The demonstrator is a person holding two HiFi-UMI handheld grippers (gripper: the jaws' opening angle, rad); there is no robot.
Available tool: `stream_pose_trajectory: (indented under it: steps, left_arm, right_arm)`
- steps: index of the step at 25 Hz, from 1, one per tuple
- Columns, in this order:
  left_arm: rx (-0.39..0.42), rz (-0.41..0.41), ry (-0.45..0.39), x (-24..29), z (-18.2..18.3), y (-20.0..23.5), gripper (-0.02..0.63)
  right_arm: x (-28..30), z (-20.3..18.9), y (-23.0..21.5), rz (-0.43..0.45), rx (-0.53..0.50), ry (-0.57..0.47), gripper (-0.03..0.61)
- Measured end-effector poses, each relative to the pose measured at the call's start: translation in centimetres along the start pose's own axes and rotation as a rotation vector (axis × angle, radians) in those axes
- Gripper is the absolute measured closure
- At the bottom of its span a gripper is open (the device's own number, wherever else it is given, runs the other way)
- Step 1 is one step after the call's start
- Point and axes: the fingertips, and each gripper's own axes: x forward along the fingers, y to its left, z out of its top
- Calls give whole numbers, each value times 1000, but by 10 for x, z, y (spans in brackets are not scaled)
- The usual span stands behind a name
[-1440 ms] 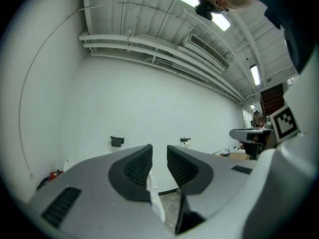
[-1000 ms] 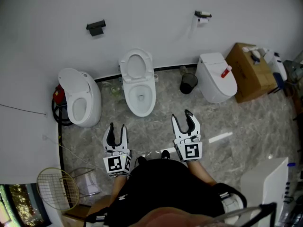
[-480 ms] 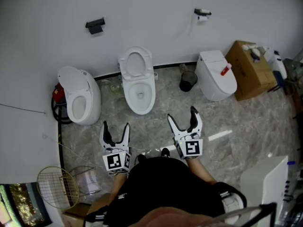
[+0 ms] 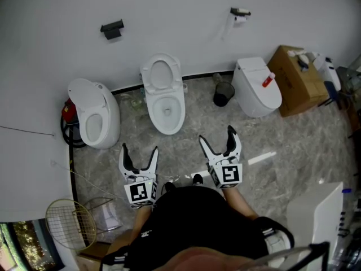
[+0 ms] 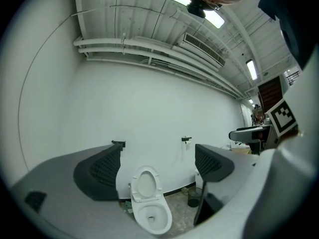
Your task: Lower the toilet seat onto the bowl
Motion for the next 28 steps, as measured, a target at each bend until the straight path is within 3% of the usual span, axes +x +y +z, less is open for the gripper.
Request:
stream_pose_trajectory:
  steps: [13, 28]
  left_arm:
    - [-10, -39, -13, -16, -3, 52, 157]
    - [-38, -85, -11, -22, -17, 96, 158]
  right_arm:
    - [0, 9, 59, -1, -42, -71, 137]
    - [5, -2, 105, -48, -24, -34, 137]
